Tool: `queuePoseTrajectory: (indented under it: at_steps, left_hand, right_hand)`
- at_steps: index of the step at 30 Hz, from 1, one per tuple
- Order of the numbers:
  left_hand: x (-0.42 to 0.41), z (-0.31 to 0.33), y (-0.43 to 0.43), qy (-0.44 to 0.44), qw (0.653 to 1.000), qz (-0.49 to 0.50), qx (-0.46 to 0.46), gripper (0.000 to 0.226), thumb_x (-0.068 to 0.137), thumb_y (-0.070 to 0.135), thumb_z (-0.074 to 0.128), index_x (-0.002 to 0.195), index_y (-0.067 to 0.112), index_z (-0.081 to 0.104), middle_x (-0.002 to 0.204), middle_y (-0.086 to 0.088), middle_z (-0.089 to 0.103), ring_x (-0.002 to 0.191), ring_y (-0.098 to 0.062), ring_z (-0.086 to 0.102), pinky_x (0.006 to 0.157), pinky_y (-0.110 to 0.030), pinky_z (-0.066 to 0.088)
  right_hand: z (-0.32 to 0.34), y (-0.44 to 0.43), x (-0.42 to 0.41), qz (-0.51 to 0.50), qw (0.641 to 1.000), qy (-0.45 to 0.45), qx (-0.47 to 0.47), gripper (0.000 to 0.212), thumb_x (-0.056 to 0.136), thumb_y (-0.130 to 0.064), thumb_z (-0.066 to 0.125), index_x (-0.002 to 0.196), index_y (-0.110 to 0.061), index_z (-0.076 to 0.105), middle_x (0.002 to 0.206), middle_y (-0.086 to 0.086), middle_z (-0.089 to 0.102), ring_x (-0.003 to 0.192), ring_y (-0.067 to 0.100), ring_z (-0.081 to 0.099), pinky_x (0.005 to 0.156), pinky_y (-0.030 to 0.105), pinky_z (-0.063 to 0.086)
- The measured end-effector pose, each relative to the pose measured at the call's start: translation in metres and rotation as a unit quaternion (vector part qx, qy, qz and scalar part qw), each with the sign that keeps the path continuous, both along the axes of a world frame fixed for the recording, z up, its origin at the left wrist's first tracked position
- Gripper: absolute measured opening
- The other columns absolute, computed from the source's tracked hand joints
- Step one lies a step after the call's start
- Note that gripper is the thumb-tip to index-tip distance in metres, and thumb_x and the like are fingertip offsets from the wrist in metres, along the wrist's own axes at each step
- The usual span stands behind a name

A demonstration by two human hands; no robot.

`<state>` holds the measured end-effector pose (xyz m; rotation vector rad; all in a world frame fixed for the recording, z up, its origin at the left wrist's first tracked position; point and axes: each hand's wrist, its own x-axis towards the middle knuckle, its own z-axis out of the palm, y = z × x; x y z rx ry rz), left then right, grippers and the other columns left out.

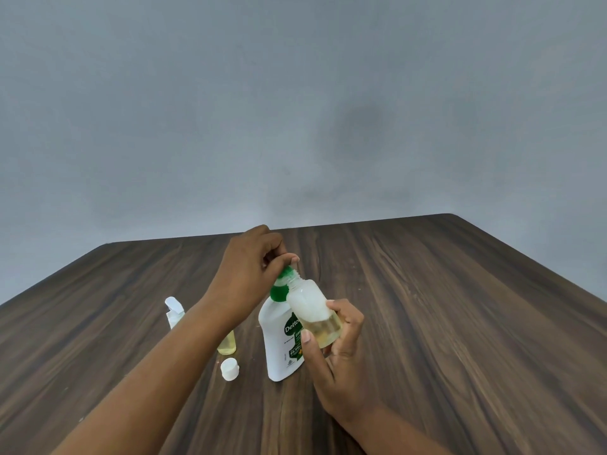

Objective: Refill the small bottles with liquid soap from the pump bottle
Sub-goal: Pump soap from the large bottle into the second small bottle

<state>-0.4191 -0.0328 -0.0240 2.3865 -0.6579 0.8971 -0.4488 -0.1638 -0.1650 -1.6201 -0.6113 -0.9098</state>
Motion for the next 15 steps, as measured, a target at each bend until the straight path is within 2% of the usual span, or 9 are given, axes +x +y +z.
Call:
queuePoseTrajectory:
  at_steps: [4,7,12,15]
  left_hand:
    - [-0.001,0.011,-0.001,0.01,1.0,-0.011,0.021,0.03,0.08,0.026,0.07,0.058,0.028,0.05,0.065,0.011,0.048,0.062,-0.003,0.048,0.06,-0.007,0.036]
    - [0.0,0.01,-0.001,0.01,1.0,-0.01,0.018,0.03,0.08,0.024,0.07,0.057,0.026,0.05,0.064,0.011,0.048,0.061,-0.003,0.047,0.059,-0.007,0.035]
    - [0.002,0.0,0.0,0.008,1.0,-0.008,-0.003,0.028,0.08,0.022,0.071,0.058,0.019,0.054,0.062,0.011,0.047,0.065,-0.006,0.049,0.059,-0.008,0.035]
    - [0.001,0.003,0.002,0.008,1.0,-0.015,0.002,0.03,0.08,0.024,0.07,0.057,0.025,0.051,0.063,0.011,0.047,0.066,-0.003,0.049,0.059,-0.007,0.034]
  right_hand:
    - [0.001,0.0,0.0,-0.011,1.0,0.007,-0.006,0.04,0.091,-0.059,0.045,0.123,-0.052,0.023,0.113,0.006,0.048,0.083,0.022,0.058,0.059,0.045,0.052]
    - [0.003,0.0,-0.001,-0.019,1.0,-0.008,-0.01,0.039,0.092,-0.058,0.043,0.124,-0.054,0.021,0.112,-0.002,0.047,0.082,0.019,0.058,0.058,0.039,0.054]
    - [0.0,0.001,0.0,-0.001,1.0,0.0,0.005,0.037,0.093,-0.056,0.046,0.123,-0.049,0.026,0.109,0.002,0.05,0.076,0.022,0.06,0.053,0.046,0.05]
    - [0.0,0.002,0.001,0.001,1.0,-0.006,0.009,0.037,0.093,-0.054,0.047,0.123,-0.048,0.026,0.11,0.0,0.048,0.078,0.024,0.059,0.054,0.048,0.05]
